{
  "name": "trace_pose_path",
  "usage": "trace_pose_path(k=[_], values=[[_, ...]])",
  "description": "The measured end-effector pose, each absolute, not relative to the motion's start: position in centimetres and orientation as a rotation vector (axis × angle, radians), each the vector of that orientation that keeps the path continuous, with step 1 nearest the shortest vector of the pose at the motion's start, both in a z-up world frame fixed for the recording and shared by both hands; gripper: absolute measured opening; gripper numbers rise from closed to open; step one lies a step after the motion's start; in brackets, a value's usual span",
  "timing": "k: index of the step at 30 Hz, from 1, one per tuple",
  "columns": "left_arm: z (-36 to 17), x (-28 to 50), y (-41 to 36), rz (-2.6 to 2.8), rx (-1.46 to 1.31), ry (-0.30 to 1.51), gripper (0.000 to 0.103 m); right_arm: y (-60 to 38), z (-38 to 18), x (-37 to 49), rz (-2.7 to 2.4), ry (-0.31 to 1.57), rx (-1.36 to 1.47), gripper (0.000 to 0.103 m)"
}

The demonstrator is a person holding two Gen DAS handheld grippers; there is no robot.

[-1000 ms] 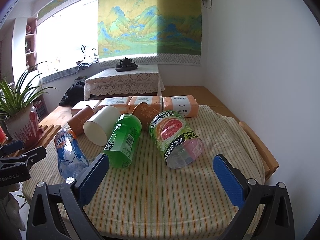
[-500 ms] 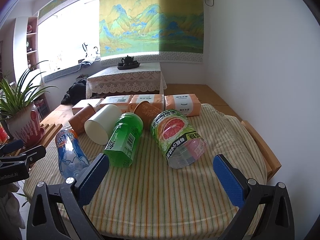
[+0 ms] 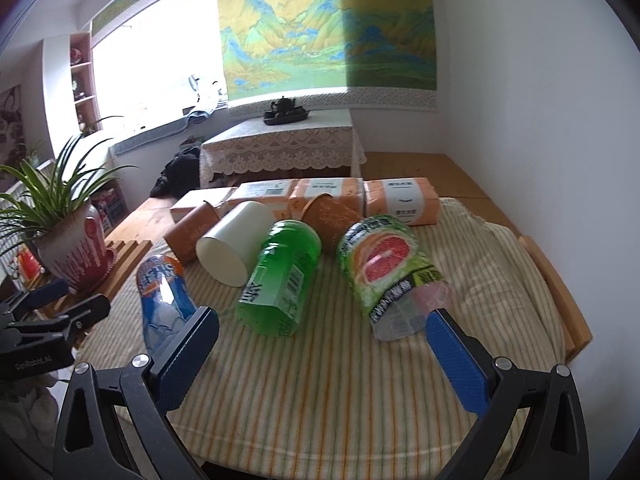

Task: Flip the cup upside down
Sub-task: 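Move the right gripper to the white cup lying on its side and close on it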

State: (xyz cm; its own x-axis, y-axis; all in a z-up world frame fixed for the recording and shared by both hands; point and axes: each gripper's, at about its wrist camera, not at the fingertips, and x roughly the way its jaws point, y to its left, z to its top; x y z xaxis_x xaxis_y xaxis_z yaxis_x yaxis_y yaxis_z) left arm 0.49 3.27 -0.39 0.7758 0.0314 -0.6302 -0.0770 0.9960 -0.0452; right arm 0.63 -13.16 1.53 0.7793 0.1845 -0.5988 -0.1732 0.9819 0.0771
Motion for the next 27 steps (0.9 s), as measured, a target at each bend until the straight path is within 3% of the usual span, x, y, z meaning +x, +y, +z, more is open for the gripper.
trace_pose_path(k=[14, 20, 24, 27], values=[[-0.2, 0.8, 4.7, 0.063, -0.053, 0.687, 0.103, -10.0, 3.9, 10.2, 0.373, 0.822, 0.015, 0.094], [-0.4, 0.7, 5.7, 0.072, -0.055, 0.682, 0.103, -7.5, 3.8, 16.4, 0.463, 0.998, 0.085, 0.085], [-0.6, 0.6, 6.6, 0.074, -0.070, 0.686, 0.103, -4.9, 2.1, 19.7, 0.490, 1.139, 0.094, 0.070], [-0.7, 0.4, 7.5, 0.079, -0.078, 0.681, 0.103, -3.4, 0.1, 21.9, 0.458, 1.249, 0.094, 0.068]])
